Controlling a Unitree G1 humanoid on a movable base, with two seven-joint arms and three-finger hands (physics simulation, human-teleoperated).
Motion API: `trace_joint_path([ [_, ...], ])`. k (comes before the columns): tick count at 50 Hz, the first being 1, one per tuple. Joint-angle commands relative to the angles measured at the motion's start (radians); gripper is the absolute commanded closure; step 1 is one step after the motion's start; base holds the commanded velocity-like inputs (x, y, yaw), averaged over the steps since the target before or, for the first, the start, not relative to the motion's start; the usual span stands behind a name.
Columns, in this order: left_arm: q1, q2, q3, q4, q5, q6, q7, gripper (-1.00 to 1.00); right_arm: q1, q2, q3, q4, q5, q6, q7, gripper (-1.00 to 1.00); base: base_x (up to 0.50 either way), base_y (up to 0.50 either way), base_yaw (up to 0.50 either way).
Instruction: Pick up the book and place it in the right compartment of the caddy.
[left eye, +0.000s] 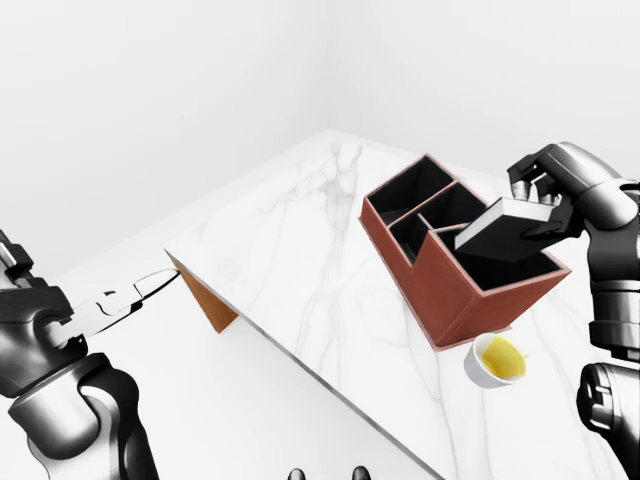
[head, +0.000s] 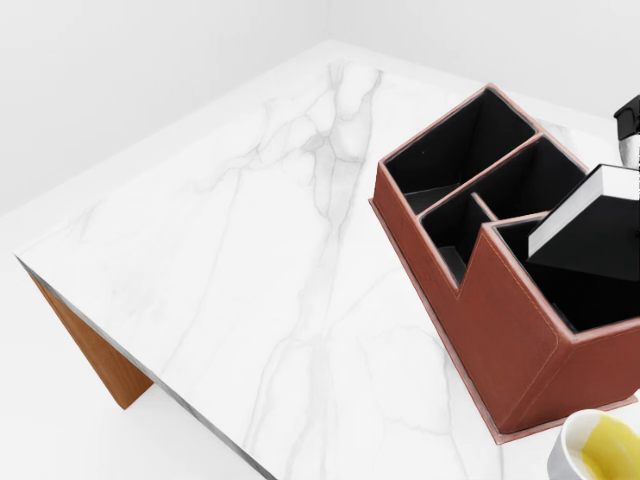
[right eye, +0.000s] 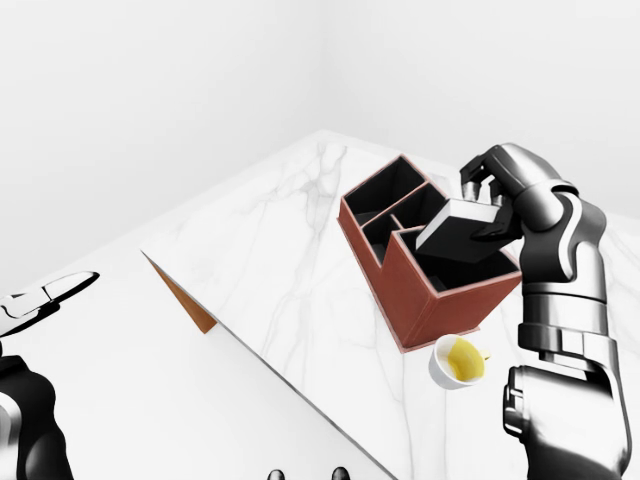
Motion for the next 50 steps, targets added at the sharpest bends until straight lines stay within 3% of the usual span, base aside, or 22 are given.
trace_joint_path([
  [1, -0.002, 0.001, 0.000, -0.001, 0.000, 0.002, 0.001, -1.00, -0.019, 0.002, -0.006, 0.022, -0.023, -0.022, -0.027, 1.00, 0.00, 0.00, 0.00],
  [10, -0.001, 0.001, 0.000, 0.003, 0.001, 0.000, 0.000, -1.00, -0.026, 0.004, 0.002, 0.072, -0.034, -0.043, -0.053, 1.00, 0.00, 0.00, 0.00],
  [14, -0.001, 0.001, 0.000, 0.007, 0.000, -0.006, -0.001, -1.00, -0.028, 0.002, 0.002, 0.069, -0.037, -0.038, -0.050, 1.00, 0.00, 0.00, 0.00],
  [18, 0.001, 0.000, 0.000, 0.005, 0.000, -0.005, -0.001, -1.00, -0.044, -0.004, 0.007, 0.123, -0.039, -0.060, -0.075, 1.00, 0.00, 0.00, 0.00],
  [22, 0.002, 0.000, 0.002, 0.003, -0.002, -0.005, -0.002, -1.00, -0.043, -0.005, 0.008, 0.122, -0.039, -0.055, -0.074, 1.00, 0.00, 0.00, 0.00],
  [35, 0.001, 0.001, 0.003, 0.002, -0.002, -0.002, -0.003, -1.00, -0.086, -0.008, 0.035, 0.271, -0.051, -0.102, -0.152, 1.00, 0.00, 0.00, 0.00],
  [50, 0.001, 0.000, -0.001, 0.004, 0.002, -0.004, -0.003, -1.00, -0.129, 0.002, 0.061, 0.362, -0.072, -0.102, -0.194, 1.00, 0.00, 0.00, 0.00],
])
